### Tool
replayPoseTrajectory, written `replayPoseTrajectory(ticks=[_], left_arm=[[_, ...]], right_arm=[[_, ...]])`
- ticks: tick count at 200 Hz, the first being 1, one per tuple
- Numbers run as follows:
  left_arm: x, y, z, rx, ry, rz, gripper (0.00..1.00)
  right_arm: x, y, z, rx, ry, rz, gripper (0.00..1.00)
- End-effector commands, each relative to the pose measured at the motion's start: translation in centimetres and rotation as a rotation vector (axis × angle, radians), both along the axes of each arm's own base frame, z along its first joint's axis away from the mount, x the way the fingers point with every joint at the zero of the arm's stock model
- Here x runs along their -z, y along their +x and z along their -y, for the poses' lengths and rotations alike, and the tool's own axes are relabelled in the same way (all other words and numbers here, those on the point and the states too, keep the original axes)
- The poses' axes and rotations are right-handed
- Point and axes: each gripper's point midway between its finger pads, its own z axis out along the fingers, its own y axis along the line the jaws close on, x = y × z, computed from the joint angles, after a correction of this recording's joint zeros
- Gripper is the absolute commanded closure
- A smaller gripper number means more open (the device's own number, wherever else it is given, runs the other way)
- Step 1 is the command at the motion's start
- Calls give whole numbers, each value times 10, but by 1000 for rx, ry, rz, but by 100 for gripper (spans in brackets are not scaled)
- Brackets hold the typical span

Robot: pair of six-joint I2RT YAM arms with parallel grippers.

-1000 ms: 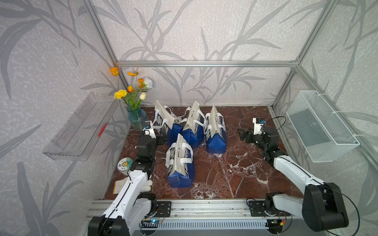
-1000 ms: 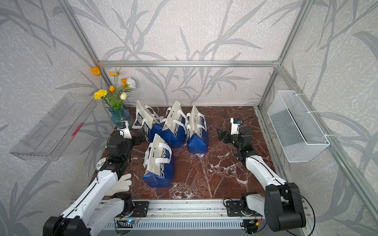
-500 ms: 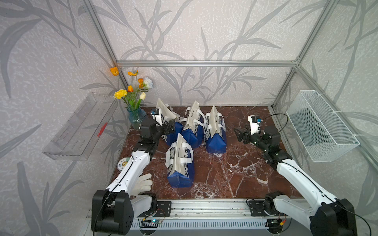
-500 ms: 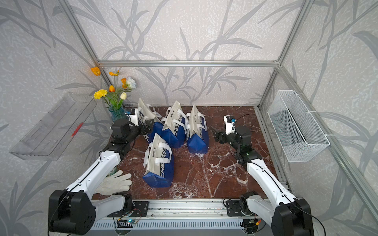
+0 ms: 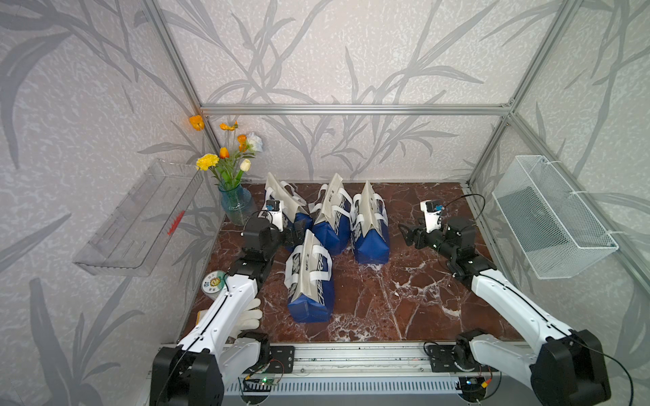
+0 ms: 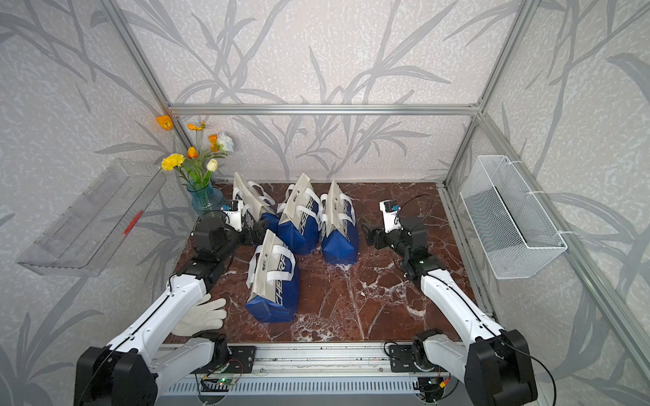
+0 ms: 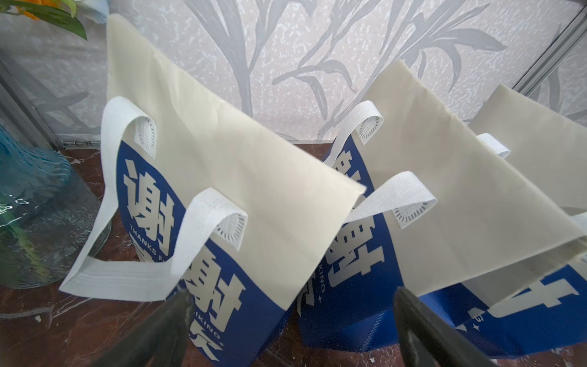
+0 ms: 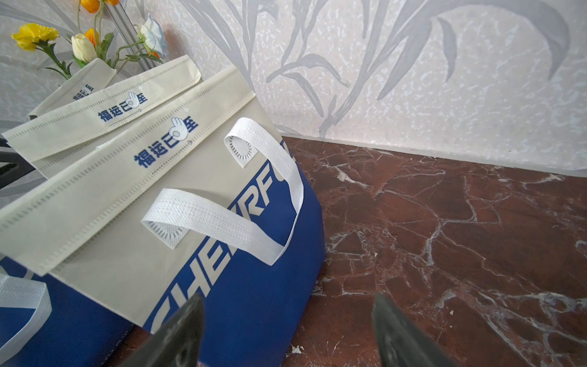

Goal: Open the takeout bag
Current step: Adjust the takeout bag at the center of the board.

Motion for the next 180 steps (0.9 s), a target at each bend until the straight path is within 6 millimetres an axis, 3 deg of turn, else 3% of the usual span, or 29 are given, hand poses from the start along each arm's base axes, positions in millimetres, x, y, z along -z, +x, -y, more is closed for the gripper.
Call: replayPoseTrajectory(ticks=[1,27,59,81,106,127,143,164,180], left_arm=[[8,11,-3,-37,18,-33,4],[13,24,-14,-124,34,-54,9],[17,31,-55,-362,96,-63,9],[29,25,-85,-539,134,-111,9],[39,15,-100,-617,162,-127,9],[41,4,-121,-713,190,-129,1],[45,-2,-138,-755,184,-150,0],[49,-6,-144,-737,128,-141,0],[48,-6,-128,-624,69,-87,0]], right_arm=[[-8,7,-1,8,-17,5,18],[-2,7,-5,-7,-30,-30,19],[-3,5,-5,-10,-38,-29,19],[-1,5,-5,-11,-52,-37,19],[-2,4,-8,-19,-60,-36,19],[-3,4,-14,-34,-71,-37,19],[-2,4,-20,-52,-88,-43,19],[-3,5,-26,-66,-102,-43,19],[-5,4,-33,-81,-104,-38,19]])
